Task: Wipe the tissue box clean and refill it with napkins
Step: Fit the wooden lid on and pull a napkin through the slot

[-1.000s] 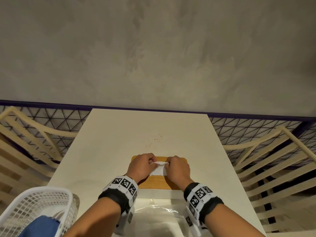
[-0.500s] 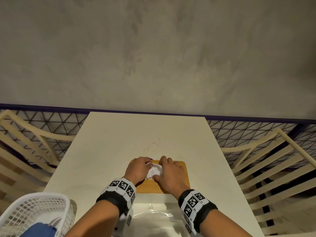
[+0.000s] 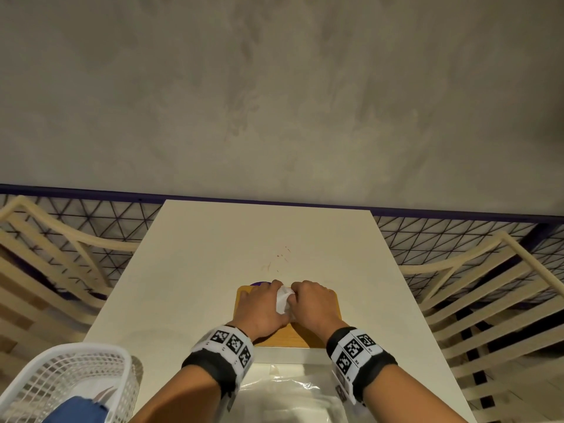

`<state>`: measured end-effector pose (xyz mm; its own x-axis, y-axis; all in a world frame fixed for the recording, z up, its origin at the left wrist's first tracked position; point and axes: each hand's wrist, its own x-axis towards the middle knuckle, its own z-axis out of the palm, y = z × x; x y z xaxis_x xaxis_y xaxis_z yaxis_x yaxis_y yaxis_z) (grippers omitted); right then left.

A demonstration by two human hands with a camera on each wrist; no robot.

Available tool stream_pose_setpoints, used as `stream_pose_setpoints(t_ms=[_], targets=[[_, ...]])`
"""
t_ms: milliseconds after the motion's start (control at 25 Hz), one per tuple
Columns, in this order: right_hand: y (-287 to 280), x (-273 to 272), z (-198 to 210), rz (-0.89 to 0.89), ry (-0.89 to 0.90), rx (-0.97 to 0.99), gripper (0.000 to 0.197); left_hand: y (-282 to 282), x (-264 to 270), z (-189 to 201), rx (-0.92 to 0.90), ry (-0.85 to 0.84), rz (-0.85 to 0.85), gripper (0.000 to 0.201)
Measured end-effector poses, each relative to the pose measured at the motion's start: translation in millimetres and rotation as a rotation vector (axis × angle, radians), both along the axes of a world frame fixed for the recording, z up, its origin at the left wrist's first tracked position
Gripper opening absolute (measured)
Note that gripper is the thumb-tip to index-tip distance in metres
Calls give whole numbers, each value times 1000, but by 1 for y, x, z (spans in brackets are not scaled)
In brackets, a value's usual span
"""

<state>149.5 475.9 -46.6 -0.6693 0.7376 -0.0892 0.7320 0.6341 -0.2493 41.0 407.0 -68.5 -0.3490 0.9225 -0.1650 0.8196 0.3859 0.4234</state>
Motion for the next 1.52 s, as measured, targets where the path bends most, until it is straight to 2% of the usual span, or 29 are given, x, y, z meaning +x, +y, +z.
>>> stream_pose_setpoints(t_ms=[160,280,440,520,640,760,840,920,1000,1040,1120,1160,1240,1360,1440,1520], targets=[[-1,-1,3,47,-58,69,21,2,13,-4,91,202,13,39],[-6,4,-2,65,-45,145,26,3,8,-5,113,193,7,40],[-7,14,-7,150,-117,148,47,4,0,-7,89,133,9,32],[-3,17,-12,116,-78,134,37,2,2,-10,37,137,-62,34],[9,20,-14,-5,68,2,15,3,4,-12,4,139,-99,43],[20,26,-18,-8,126,-56,20,3,-3,-9,76,74,-38,34],[28,32,-18,-11,196,-190,25,-1,-11,-5,109,22,-39,31],[39,36,-15,-67,307,-371,24,-4,-20,-1,128,-95,-16,27],[43,42,-9,-132,441,-471,24,-7,-26,2,140,-211,31,22],[41,44,-7,-135,511,-452,28,-8,-27,3,143,-226,36,20],[27,48,-5,-13,573,-237,25,-10,-25,5,116,-146,-11,22],[17,49,-7,91,549,-100,19,-9,-21,5,90,-56,-48,26],[-3,44,-12,226,361,143,20,-4,-12,3,79,90,-87,32],[-14,19,-12,107,41,219,45,8,0,7,144,56,-39,24],[-14,3,-12,3,61,238,47,14,5,9,142,58,-51,24],[-14,-8,-14,-35,75,244,35,14,6,11,114,99,-61,23]])
